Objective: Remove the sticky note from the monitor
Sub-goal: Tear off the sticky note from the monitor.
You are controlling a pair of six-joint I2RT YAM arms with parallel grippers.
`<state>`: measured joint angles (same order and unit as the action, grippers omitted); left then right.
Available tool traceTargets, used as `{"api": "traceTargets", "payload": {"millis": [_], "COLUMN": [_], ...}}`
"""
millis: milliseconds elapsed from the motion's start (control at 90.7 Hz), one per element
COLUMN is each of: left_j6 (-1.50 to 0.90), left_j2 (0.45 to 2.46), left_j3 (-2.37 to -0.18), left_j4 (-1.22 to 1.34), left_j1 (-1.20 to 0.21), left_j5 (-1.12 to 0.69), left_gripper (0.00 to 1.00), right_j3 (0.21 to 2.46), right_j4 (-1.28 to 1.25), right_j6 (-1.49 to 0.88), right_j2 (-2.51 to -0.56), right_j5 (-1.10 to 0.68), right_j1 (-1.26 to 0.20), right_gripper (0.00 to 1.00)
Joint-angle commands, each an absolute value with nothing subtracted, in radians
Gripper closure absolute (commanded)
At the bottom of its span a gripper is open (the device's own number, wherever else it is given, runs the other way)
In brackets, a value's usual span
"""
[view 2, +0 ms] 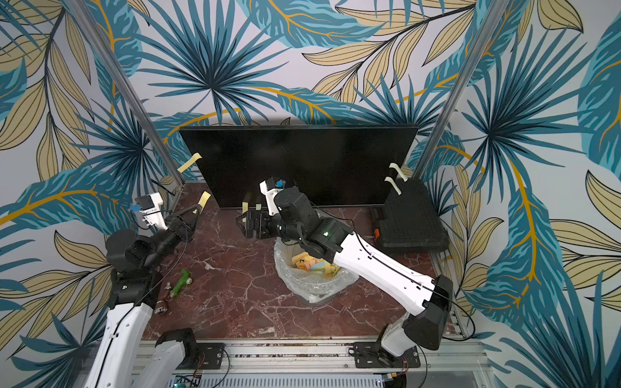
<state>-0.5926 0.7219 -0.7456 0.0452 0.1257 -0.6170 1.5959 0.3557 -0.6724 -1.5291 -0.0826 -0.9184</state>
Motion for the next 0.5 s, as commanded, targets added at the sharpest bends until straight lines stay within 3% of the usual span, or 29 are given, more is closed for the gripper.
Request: {"api": "traceTargets", "payload": {"millis": [0,265,485], "left_j6": [-0.59,-0.605,-0.6], "left_j2": [0.682,0.646,0.747], "left_j3": [-0.774,-0.788,-0.838], "left_j4": [-0.1,-0.192,-0.182], "left_j1": [0.054,-0.264,-0.53], "left_j5": [-0.578,-0.362,-0.169], "left_gripper": [1.0,1.0,1.0], "right_j3": [1.568,1.52,1.47], "right_j4": [0.392,0.453,0.556], "right_j6": [-0.649,-0.657,-0.674], "right_j2": [-1.487,-1.401,-1.301], "right_j5": [-0.054,0.021,0.119], "right_j1": [-0.923,-0.922,-0.923], "right_gripper": [0.09,0.05,0.01]}}
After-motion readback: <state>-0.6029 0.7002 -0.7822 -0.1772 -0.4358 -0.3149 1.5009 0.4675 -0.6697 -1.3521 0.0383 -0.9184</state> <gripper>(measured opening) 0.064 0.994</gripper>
